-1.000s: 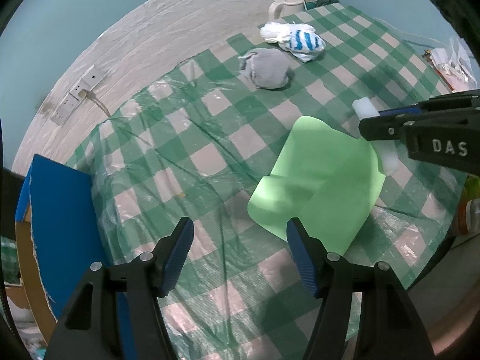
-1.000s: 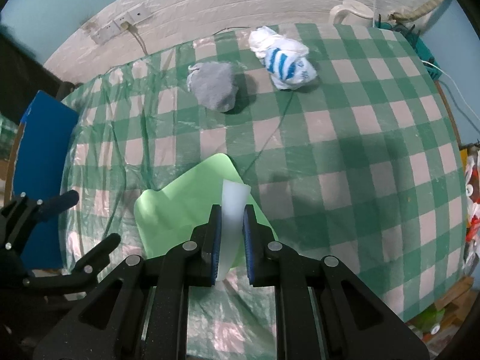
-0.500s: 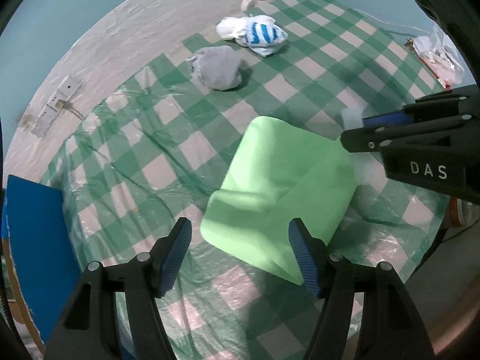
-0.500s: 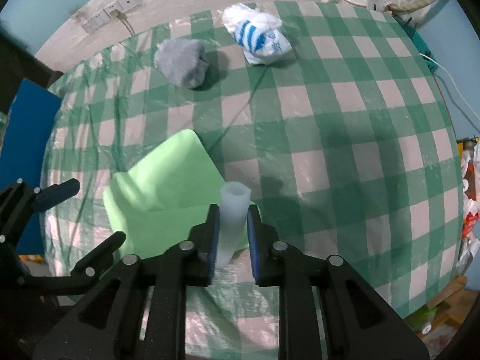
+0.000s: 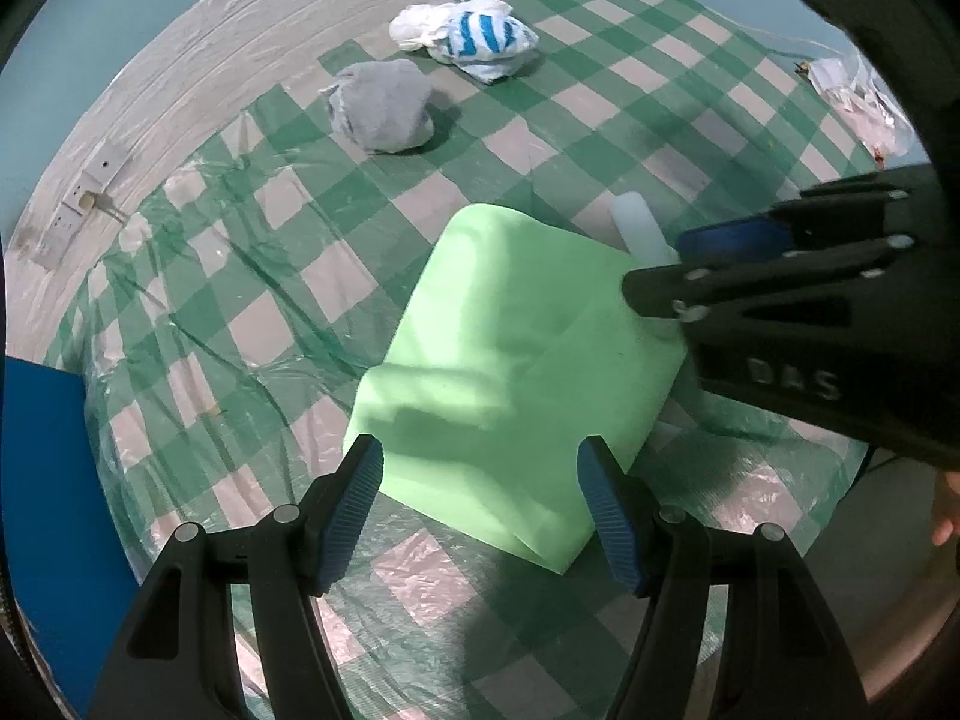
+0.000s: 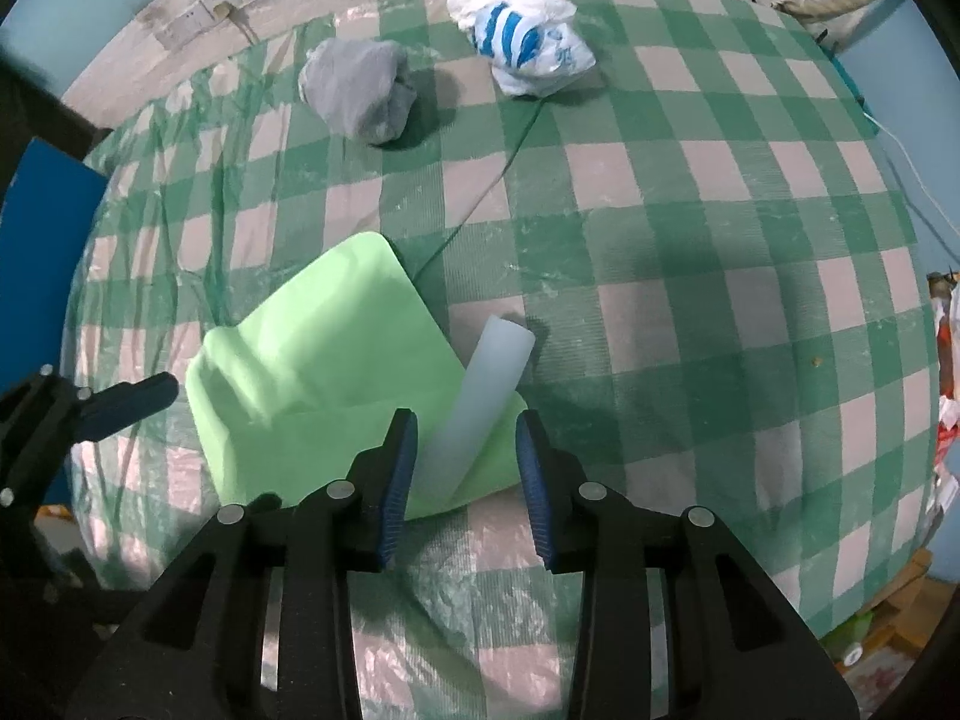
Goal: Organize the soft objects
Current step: 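Grasp the light green sponge with the left tool, then lift the green sponge and white foam and carry both toward the box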
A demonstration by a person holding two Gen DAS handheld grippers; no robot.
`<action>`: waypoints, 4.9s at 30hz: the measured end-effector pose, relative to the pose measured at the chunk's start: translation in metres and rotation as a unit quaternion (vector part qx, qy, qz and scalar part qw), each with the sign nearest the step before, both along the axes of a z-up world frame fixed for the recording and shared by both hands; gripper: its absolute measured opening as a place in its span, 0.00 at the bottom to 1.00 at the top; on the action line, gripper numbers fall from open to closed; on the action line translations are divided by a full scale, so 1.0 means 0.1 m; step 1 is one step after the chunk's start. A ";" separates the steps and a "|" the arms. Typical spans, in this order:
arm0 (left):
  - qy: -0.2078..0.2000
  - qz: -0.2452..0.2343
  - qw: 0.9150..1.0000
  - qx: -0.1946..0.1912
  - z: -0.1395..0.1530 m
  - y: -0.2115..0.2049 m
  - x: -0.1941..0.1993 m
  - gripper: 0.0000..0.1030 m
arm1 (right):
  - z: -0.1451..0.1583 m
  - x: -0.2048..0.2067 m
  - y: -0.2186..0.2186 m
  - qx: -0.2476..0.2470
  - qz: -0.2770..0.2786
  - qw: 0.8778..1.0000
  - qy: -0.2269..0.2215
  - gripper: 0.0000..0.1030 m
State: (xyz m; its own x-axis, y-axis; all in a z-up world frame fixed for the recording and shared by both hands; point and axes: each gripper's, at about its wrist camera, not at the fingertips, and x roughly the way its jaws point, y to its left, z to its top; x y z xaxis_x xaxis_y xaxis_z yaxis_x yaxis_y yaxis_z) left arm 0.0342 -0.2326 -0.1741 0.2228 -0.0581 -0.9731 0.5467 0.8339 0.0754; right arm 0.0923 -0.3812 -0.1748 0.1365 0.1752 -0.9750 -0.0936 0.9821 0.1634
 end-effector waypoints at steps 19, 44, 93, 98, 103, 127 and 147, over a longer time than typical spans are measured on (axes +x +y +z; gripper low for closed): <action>0.002 0.011 1.000 0.022 -0.13 0.11 0.05 0.75 | 0.04 0.17 -0.48 -0.015 -0.055 0.998 -0.024 0.14; 0.005 0.037 0.999 -0.020 0.03 0.18 0.19 0.72 | -0.04 0.18 -0.15 -0.022 -0.023 0.999 -0.029 0.20; -0.004 0.001 0.996 -0.086 0.18 0.04 0.07 0.03 | 0.26 0.05 -0.29 -0.007 -0.023 0.998 -0.054 0.13; -0.028 0.014 0.995 -0.095 0.40 0.16 0.08 0.03 | 0.33 0.01 -0.26 -0.007 -0.016 0.998 -0.061 0.13; -0.048 0.023 0.994 -0.095 0.56 0.20 0.12 0.03 | 0.43 -0.04 -0.24 -0.005 -0.010 0.998 -0.069 0.13; -0.105 0.072 0.986 -0.111 1.05 0.72 0.04 0.03 | 1.02 -0.18 0.24 -0.007 0.045 0.992 -0.121 0.13; -0.152 0.125 0.973 -0.124 1.43 1.38 -0.10 0.03 | 1.38 -0.26 0.84 0.005 0.099 0.984 -0.146 0.13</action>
State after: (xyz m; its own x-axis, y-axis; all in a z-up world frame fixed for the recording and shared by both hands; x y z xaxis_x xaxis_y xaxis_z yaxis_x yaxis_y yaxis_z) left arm 0.0245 -0.0946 -0.0307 0.5350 -0.1902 -0.8232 0.3077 0.9513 -0.0198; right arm 0.0659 -0.2977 -0.0368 0.3733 0.2362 -0.8972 -0.3278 0.9383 0.1106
